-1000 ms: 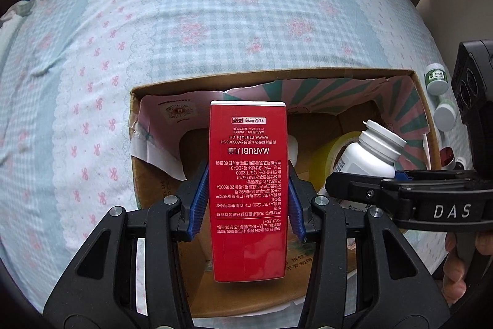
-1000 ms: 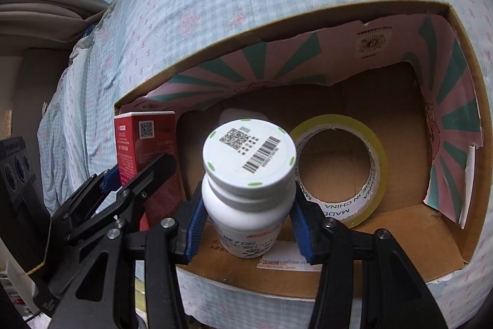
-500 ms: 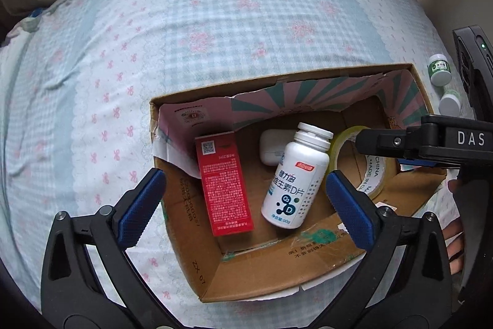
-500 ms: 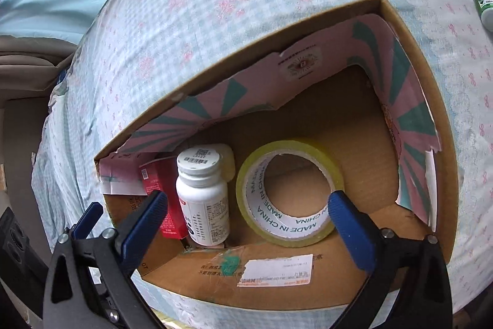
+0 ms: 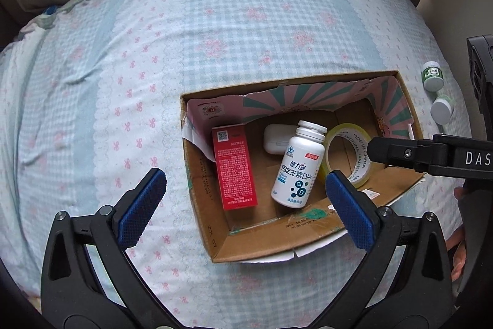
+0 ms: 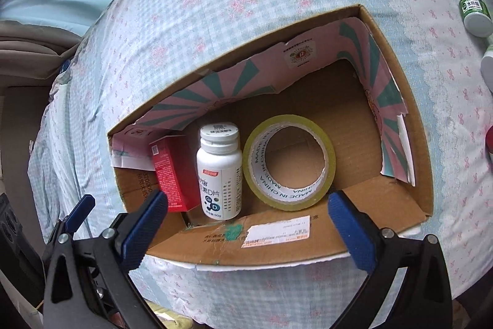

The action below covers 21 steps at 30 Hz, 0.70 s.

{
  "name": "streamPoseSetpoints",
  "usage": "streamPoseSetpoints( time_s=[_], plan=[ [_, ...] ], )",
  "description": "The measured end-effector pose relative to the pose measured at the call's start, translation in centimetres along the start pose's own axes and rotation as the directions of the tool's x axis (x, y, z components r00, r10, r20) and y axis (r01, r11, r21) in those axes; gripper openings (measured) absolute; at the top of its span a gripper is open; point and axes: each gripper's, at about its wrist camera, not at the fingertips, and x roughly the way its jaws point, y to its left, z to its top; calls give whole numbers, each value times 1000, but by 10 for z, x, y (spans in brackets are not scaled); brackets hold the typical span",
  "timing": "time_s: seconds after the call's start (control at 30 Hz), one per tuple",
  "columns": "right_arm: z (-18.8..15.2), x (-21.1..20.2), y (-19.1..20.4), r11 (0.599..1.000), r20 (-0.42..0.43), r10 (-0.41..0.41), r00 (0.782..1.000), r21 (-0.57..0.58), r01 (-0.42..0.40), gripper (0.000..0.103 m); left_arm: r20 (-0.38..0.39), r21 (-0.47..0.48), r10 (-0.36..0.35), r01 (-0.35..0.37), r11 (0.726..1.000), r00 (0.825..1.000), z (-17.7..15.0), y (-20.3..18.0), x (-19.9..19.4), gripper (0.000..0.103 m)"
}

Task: Organize rigid objects
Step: 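Withdraw both grippers from the box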

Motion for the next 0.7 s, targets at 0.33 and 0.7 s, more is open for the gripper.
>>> streamPoseSetpoints(
  time_s=[0.33,0.7],
  plan=[
    [-35,-98,40,993,151,-33,988,-104,49,103,122,28,-8,5,1000,992,-1,-12,-104,103],
    [-84,-203,2,955,344,-196,918,-146,259,103,235,60,-136,125,990,962,-9,-71,-170,103]
  ],
)
